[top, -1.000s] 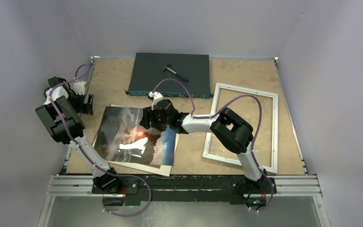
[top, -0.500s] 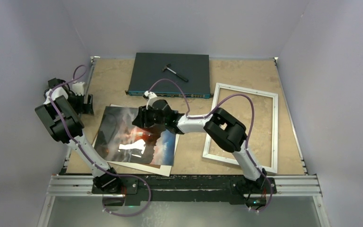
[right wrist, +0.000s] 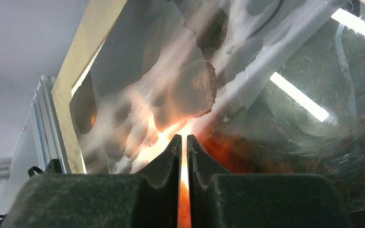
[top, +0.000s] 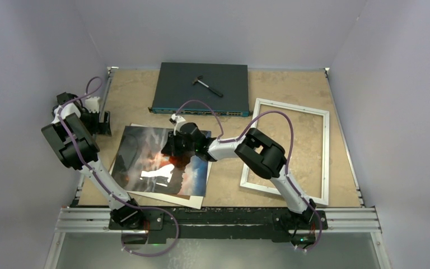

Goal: Put the photo into the frame

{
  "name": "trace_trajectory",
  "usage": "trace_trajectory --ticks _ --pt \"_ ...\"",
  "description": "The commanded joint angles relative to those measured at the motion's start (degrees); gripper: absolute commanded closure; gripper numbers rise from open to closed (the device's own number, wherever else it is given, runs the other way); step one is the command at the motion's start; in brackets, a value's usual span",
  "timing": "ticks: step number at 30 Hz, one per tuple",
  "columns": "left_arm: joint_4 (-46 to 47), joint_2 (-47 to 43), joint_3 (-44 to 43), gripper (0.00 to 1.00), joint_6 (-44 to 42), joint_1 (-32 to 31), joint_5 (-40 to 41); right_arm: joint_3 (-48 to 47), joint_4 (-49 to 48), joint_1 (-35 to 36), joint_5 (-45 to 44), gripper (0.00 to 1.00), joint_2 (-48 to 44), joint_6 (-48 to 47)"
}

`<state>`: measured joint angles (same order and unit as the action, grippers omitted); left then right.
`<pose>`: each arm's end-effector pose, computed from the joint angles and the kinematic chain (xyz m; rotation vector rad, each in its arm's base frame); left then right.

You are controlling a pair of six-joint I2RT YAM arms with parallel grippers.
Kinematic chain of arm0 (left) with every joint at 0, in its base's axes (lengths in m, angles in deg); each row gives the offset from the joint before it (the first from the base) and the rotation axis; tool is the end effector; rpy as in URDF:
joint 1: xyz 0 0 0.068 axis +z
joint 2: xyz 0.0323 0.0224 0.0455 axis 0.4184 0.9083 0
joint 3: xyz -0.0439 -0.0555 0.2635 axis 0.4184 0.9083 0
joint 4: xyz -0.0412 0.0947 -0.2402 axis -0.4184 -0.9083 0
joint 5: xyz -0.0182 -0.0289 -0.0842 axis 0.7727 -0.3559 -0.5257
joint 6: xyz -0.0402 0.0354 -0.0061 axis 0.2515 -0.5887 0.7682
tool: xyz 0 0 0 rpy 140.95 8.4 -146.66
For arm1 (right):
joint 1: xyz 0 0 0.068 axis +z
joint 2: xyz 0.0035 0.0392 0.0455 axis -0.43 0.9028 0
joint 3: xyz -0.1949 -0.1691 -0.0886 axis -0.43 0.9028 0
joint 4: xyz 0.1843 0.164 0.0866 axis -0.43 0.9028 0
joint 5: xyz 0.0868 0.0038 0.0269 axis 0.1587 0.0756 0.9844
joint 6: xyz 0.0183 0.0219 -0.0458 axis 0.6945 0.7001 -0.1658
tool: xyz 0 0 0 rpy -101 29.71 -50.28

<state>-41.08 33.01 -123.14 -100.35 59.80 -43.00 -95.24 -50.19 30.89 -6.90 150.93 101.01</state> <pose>0.3517 0.2337 0.1640 -0.0097 2.7208 -0.1215 0.2729 0.4240 0.1356 -0.5016 2.0012 1.2960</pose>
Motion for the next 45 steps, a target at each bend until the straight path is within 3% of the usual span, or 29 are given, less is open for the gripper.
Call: trace_trajectory --ticks 1,8,17,25,45 --pt "2.61 -0.26 -0.38 0.06 1.9 0.39 0.71 1.67 -1.06 0.33 -0.36 0.92 -0.51 0.78" --pt "0.14 1.37 -0.51 0.03 1.84 0.53 -0.9 1.83 -0.46 0.42 -0.27 1.0 -0.28 1.16" --pt "-3.41 1.82 -0.8 0.02 1.49 0.66 -3.7 2.24 -0.79 0.38 0.08 1.0 -0.28 1.49" --pt "-9.34 -1.73 -3.79 0.1 1.46 0.83 -8.26 2.61 -1.19 0.37 1.21 1.0 -0.37 2.39" --pt "-17.88 -7.68 -5.47 0.17 -0.81 0.79 -13.95 3.25 -1.4 0.2 1.75 1.0 -0.11 3.28"
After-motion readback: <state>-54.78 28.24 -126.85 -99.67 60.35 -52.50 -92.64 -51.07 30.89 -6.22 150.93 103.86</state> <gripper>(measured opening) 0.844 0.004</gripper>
